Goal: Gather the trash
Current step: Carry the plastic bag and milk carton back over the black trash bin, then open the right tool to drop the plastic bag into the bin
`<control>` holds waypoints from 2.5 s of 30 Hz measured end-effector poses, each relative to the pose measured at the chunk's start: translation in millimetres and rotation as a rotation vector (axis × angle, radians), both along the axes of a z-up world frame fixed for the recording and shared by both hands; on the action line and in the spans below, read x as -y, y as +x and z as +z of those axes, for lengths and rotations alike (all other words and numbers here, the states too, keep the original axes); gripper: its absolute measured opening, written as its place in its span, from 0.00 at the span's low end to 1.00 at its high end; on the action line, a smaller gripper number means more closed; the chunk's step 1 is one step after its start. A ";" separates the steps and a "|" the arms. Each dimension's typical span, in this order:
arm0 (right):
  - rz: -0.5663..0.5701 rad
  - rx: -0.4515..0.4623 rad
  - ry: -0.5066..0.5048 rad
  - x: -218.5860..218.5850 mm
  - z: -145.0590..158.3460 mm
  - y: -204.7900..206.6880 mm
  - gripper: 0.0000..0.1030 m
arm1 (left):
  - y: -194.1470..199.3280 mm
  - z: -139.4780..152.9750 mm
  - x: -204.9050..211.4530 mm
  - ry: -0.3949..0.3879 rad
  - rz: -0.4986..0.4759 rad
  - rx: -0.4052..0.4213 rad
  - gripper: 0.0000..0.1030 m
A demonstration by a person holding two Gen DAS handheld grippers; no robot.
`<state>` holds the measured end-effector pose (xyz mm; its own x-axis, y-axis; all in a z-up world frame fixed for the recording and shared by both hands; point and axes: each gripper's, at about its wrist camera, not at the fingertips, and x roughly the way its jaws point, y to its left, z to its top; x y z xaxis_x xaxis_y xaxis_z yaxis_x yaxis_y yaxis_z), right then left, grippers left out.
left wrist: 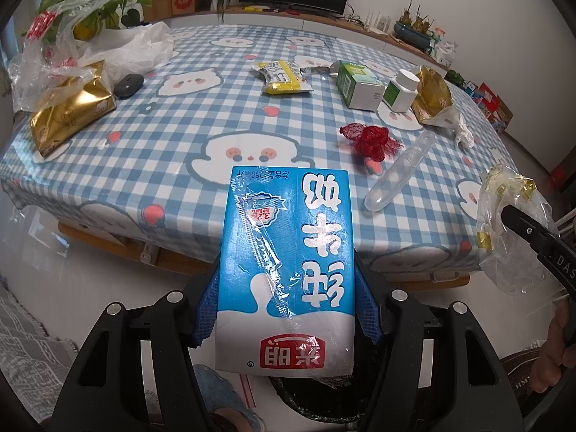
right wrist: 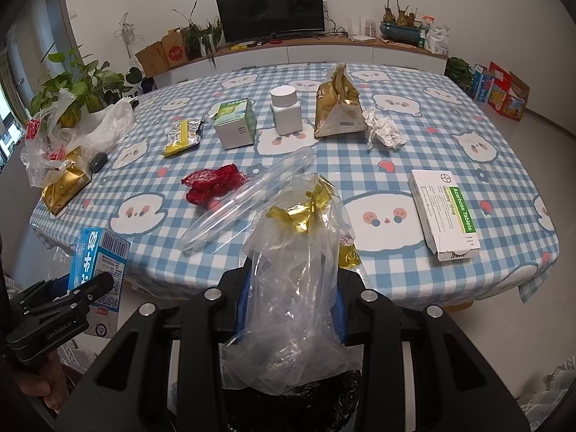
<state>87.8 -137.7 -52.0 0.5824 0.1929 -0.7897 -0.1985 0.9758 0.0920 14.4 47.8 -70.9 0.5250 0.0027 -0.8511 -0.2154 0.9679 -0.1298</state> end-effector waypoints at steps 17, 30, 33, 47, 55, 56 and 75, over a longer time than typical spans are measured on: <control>0.018 -0.029 -0.012 -8.1 -26.0 -45.8 0.32 | -44.1 -26.2 12.7 0.004 -0.008 -0.041 0.60; 0.022 -0.084 -0.030 -14.3 -62.3 -64.5 0.32 | -60.3 -57.3 18.3 0.001 -0.008 -0.092 0.60; 0.023 -0.092 -0.034 -15.8 -69.3 -68.1 0.32 | -61.3 -65.3 18.0 0.006 -0.002 -0.101 0.60; 0.032 -0.164 -0.076 -23.2 -115.1 -68.8 0.32 | -51.3 -110.9 15.7 0.006 0.031 -0.156 0.60; 0.038 -0.210 -0.084 -27.8 -144.7 -64.6 0.32 | -44.9 -128.4 21.6 0.057 0.025 -0.167 0.60; 0.038 -0.217 -0.088 -28.1 -149.1 -63.8 0.32 | -44.6 -131.3 22.0 0.060 0.026 -0.171 0.60; 0.073 -0.291 -0.135 -48.6 -210.4 -56.2 0.33 | -36.2 -168.7 12.8 0.070 0.066 -0.239 0.60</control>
<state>31.6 -89.1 -262.5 0.3174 0.1083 -0.9421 -0.2528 0.9672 0.0260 -21.7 35.0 -239.6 0.3053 0.0942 -0.9476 -0.2953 0.9554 -0.0002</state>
